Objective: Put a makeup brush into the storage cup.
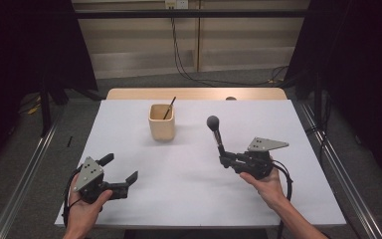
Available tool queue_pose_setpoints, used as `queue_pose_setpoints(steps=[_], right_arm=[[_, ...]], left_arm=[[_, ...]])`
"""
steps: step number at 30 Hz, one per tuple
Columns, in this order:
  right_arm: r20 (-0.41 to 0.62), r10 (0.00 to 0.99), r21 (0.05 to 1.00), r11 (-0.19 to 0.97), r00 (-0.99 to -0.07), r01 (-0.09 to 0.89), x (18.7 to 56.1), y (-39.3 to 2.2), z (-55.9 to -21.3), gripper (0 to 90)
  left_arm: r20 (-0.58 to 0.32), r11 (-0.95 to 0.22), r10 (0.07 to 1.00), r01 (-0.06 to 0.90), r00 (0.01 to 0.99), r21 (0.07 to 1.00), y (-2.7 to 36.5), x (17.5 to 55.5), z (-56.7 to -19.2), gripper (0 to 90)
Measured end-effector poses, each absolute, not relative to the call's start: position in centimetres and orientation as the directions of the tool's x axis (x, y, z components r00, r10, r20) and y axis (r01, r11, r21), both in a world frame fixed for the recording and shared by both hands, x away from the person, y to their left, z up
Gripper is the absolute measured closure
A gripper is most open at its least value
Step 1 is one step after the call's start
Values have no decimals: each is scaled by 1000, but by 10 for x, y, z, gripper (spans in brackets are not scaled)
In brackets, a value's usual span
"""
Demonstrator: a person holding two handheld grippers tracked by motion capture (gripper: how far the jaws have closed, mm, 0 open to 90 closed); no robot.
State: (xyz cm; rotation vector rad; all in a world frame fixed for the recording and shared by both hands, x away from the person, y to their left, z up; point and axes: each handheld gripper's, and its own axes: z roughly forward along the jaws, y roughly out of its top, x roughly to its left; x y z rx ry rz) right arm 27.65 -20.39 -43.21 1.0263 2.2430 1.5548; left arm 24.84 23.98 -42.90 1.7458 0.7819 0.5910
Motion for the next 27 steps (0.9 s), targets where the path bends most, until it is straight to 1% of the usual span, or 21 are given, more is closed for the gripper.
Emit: queue_pose_setpoints(steps=[1,14,22,27], right_arm=[[199,651,890,193,-733,413,277,-202,-431,753],[192,605,897,212,-773,389,282,-173,-428,753],[179,591,896,232,-786,378,285,-162,-429,753],[186,587,898,223,-788,379,286,-159,-430,753]], left_arm=[[23,-212,748,206,663,955,238,249,-428,23],[10,-228,691,205,723,952,202,259,-426,22],[19,-227,668,179,744,957,184,266,-420,22],[26,-230,652,165,758,959,171,271,-418,34]])
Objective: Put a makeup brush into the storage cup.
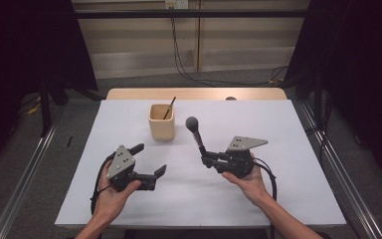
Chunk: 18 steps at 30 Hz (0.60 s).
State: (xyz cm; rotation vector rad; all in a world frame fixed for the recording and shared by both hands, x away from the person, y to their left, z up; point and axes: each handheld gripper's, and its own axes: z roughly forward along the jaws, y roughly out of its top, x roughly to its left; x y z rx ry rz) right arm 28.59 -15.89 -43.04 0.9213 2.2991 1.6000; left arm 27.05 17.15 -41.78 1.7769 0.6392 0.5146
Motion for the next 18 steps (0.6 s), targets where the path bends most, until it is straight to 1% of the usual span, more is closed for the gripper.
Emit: queue_pose_setpoints(steps=[2,9,13,18], right_arm=[[189,585,899,221,-788,379,286,-158,-431,753],[194,581,900,216,-790,380,285,-156,-434,753],[197,584,899,212,-788,383,286,-154,-436,753],[192,584,897,221,-789,382,286,-152,-439,753]], left_arm=[[41,-236,658,155,752,959,168,273,-417,33],[12,-211,651,166,759,963,155,284,-417,38],[-12,-191,625,167,781,967,145,285,-413,38],[-18,-191,604,167,797,967,130,289,-410,38]])
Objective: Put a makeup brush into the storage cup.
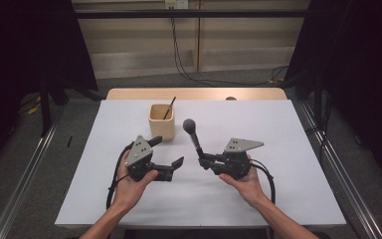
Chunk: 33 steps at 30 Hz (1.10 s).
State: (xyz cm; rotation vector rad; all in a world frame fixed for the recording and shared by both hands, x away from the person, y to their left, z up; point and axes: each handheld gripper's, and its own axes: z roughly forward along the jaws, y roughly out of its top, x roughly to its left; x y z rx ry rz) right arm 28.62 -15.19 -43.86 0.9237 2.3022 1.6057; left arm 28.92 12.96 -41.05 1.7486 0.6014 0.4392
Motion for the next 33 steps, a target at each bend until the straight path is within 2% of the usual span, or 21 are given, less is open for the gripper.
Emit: queue_pose_setpoints(steps=[7,19,23,26,33], right_arm=[[194,582,900,215,-790,379,286,-152,-439,753],[188,580,902,217,-793,372,285,-152,-441,753],[187,579,904,215,-793,370,284,-153,-440,753],[190,582,904,209,-790,372,284,-154,-440,752],[192,589,904,206,-785,376,285,-155,-442,753]], left_arm=[[1,-214,559,144,829,966,114,294,-411,12],[-50,-188,549,182,834,965,91,305,-406,30],[-59,-177,556,188,829,966,84,308,-408,82],[-83,-130,564,187,821,974,82,311,-406,196],[-120,-131,561,230,819,964,76,315,-410,313]])
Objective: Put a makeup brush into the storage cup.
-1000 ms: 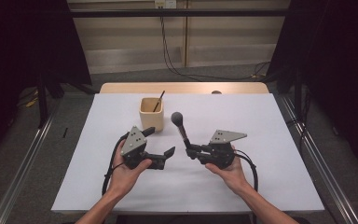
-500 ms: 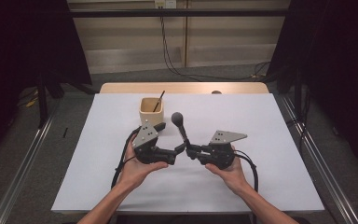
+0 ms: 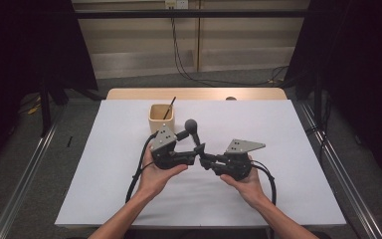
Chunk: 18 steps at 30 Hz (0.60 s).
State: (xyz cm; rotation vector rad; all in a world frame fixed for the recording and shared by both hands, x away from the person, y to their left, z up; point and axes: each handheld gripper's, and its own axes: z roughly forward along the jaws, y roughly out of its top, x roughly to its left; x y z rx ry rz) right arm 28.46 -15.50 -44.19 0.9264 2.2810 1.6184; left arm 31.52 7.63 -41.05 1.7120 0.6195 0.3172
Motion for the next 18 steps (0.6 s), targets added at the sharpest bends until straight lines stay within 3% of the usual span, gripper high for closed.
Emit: queue_pose_setpoints(steps=[4,6,13,18], right_arm=[[195,589,904,202,-784,376,285,-155,-442,753],[196,588,903,203,-784,378,285,-155,-442,753],[200,591,900,205,-781,386,286,-156,-445,753],[197,588,901,208,-785,382,285,-155,-446,752]], left_arm=[[-140,-119,553,244,821,962,75,317,-411,390],[-165,-101,543,259,823,960,74,317,-412,478],[-172,-110,525,267,833,957,70,316,-414,609],[-164,-117,519,260,839,959,70,315,-413,636]])
